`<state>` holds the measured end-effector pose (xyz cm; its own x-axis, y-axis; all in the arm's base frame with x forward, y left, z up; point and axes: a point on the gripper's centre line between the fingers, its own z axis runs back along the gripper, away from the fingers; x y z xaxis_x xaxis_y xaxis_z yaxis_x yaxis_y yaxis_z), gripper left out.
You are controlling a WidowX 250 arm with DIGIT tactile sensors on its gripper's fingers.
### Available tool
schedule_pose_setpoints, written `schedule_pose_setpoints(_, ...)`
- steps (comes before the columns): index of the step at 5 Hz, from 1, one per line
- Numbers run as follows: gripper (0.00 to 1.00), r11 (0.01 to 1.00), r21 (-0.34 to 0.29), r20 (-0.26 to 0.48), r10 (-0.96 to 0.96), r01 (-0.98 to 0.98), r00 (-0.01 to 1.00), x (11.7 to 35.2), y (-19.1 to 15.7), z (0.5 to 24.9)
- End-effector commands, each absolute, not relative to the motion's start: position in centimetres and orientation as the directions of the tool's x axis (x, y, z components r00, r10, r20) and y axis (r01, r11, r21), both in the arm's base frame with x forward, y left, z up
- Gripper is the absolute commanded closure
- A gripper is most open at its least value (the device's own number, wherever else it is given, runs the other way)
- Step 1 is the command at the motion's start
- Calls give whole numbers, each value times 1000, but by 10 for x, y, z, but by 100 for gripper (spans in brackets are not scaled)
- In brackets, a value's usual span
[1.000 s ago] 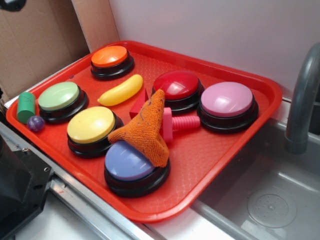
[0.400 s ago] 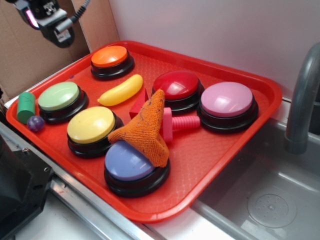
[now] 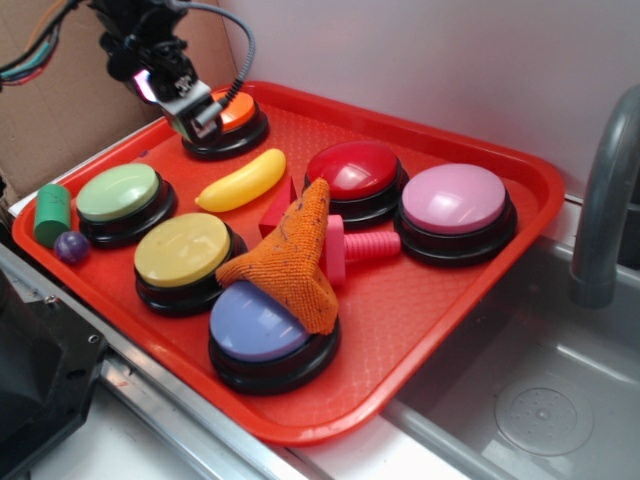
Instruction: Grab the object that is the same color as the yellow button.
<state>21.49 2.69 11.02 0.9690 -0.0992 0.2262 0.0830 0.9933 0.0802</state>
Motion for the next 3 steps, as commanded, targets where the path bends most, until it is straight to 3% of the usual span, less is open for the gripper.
schedule_pose_setpoints(1, 0, 993, 79, 217, -102, 86, 971, 234, 40, 76)
schedule_pose_setpoints(3, 0, 995, 44, 202, -92, 85, 975, 237, 47, 44)
